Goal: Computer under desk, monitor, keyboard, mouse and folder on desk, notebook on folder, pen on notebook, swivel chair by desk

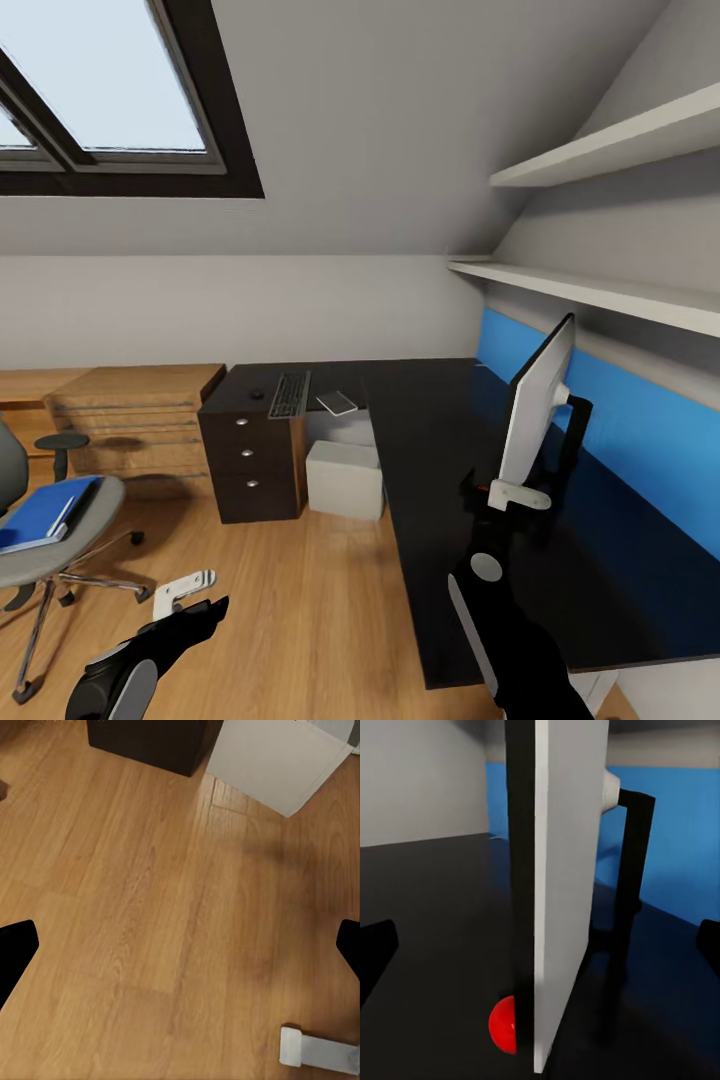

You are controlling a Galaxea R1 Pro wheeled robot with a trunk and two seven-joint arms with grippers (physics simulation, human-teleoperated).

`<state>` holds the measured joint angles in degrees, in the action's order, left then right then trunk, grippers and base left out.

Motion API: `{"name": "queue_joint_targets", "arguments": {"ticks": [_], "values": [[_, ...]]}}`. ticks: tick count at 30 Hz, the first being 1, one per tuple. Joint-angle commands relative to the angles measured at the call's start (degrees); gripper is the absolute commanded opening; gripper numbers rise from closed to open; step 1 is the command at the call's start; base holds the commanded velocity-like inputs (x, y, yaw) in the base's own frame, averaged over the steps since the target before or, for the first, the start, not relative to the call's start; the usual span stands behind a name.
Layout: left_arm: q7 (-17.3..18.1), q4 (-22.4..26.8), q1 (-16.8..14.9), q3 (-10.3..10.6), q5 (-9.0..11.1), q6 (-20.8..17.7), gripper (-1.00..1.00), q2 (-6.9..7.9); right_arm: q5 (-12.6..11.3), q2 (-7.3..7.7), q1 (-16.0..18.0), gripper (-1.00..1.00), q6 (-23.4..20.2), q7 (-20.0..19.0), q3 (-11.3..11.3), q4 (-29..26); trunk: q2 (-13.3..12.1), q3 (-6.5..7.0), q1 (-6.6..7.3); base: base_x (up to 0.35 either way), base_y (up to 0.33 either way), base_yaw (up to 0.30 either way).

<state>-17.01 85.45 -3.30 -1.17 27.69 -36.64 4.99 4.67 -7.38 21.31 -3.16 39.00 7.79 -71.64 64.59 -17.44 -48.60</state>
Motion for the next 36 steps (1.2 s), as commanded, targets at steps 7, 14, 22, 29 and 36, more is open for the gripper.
{"name": "queue_joint_targets", "arguments": {"ticks": [7, 14, 22, 29, 36], "values": [[-0.48, 0.07, -0.04, 0.03, 0.61, -0.19, 1.0, 0.02, 0.43, -0.01, 0.04, 1.0, -0.28, 0.3, 0.0, 0.01, 0.04, -0.07, -0.02, 0.194, 0.0, 0.0], [-0.48, 0.05, -0.04, 0.03, 0.61, -0.19, 1.0, 0.02, 0.36, 1.1, 0.04, 1.0, -0.27, 0.34, -0.05, 0.08, 0.04, -0.07, -0.02, 0.05, 0.0, 0.0], [-0.48, -0.09, -0.04, 0.09, 0.61, -0.19, 1.0, -0.05, 0.21, 1.95, 0.04, 1.0, -0.2, 0.29, -0.4, 0.5, 0.04, -0.07, -0.02, 0.125, 0.0, 0.0], [-0.48, -0.38, -0.04, 0.42, 0.61, -0.19, 1.0, -0.06, 0.18, 2.07, 0.04, 1.0, 0.59, 0.29, -1.69, 0.73, 0.04, -0.07, -0.02, 0.027, 0.0, 0.0], [-0.48, -0.5, -0.04, 0.84, 0.61, -0.19, 1.0, -0.07, 0.17, 2.1, 0.04, 1.0, 1.09, 0.22, -2.1, 0.87, 0.04, -0.07, -0.02, 0.007, 0.0, 0.0]]}}
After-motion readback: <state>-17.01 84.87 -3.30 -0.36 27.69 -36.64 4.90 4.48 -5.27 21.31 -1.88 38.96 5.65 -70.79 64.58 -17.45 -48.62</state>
